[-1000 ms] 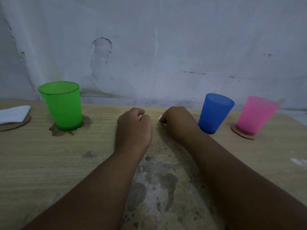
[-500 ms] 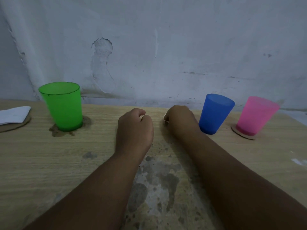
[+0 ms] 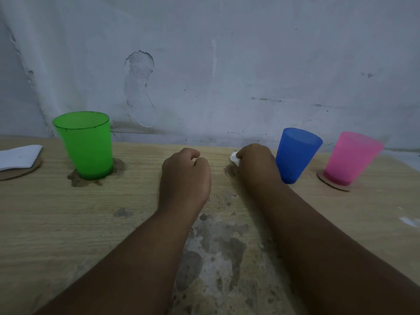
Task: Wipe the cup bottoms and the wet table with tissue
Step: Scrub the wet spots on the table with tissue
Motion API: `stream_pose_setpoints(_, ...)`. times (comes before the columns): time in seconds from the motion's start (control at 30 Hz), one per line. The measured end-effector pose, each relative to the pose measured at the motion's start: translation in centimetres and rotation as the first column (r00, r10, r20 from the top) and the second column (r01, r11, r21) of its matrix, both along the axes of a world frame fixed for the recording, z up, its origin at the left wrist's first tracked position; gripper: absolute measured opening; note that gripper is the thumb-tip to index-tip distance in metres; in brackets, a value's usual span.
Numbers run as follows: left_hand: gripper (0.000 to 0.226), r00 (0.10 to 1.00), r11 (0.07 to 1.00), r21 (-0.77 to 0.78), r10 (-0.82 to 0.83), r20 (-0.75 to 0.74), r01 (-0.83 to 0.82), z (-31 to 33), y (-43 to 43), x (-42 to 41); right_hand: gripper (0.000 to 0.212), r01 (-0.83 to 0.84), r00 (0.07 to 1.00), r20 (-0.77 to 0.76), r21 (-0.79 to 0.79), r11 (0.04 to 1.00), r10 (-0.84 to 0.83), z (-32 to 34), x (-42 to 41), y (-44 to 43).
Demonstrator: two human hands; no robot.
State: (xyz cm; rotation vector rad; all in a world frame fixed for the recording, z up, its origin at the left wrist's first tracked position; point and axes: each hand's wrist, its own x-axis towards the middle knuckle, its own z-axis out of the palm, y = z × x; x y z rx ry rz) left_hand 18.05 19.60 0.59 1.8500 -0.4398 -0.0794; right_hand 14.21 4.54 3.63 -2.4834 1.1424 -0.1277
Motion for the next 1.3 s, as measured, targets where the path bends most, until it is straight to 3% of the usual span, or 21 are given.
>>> stream_pose_setpoints(0.07, 0.039, 1.000, 1.000, 0.006, 0.009, 0.011, -0.009, -0.1, -0.1, 0.1, 0.037, -0.076, 0.997, -0.035, -0.055, 0.996, 0.074, -0.5, 0.6, -0.1)
stream_pose_setpoints(0.13, 0.039, 1.000, 1.000, 0.004, 0.011, 0.014, -0.011, -0.2, -0.1, 0.1, 0.026, -0.115, 0.993, -0.024, -0.224, 0.968, 0.112, -1.1, 0.6, 0.2)
stream_pose_setpoints(0.27, 0.039, 0.999, 1.000, 0.013, 0.017, 0.028, -0.017, -0.2, -0.1, 0.1, 0.023, -0.190, 0.970, 0.103, -0.237, 0.953, 0.220, -1.9, 0.4, 1.2)
stream_pose_setpoints(0.37, 0.038, 0.999, 1.000, 0.008, 0.029, 0.029, -0.030, -0.2, -0.1, 0.2, 0.024, -0.208, 0.972, 0.057, -0.250, 0.945, 0.229, -2.2, 0.3, 1.3)
stream_pose_setpoints(0.63, 0.038, 0.999, 0.999, 0.004, 0.037, 0.033, -0.037, -0.1, 0.0, 0.0, 0.035, -0.051, 0.999, -0.002, -0.278, 0.959, 0.053, -1.2, -1.0, 1.0)
stream_pose_setpoints(0.77, 0.037, 0.999, 0.999, 0.011, 0.036, 0.041, -0.037, -0.1, 0.1, 0.0, 0.010, 0.002, 1.000, 0.012, -0.309, 0.951, 0.002, -1.1, -2.4, 1.4)
stream_pose_setpoints(0.83, 0.037, 0.999, 0.999, 0.012, 0.033, 0.036, -0.033, -0.1, 0.0, 0.0, 0.014, 0.036, 0.999, 0.027, -0.336, 0.941, -0.028, -1.4, -2.9, 1.1)
stream_pose_setpoints(0.97, 0.037, 0.999, 1.000, 0.012, 0.026, 0.032, -0.026, 0.0, -0.1, 0.0, 0.018, 0.008, 0.993, 0.116, -0.345, 0.938, 0.034, -1.3, -2.8, 0.6)
stream_pose_setpoints(1.1, 0.037, 0.999, 0.999, 0.012, 0.031, 0.033, -0.031, 0.1, 0.0, -0.2, 0.015, -0.092, 0.996, -0.005, -0.263, 0.960, 0.094, -1.5, -1.5, 0.5)
stream_pose_setpoints(1.3, 0.037, 0.999, 1.000, 0.007, 0.027, 0.031, -0.027, 0.1, 0.0, -0.1, 0.017, -0.002, 1.000, 0.009, -0.413, 0.911, 0.006, -2.3, -2.9, 0.0)
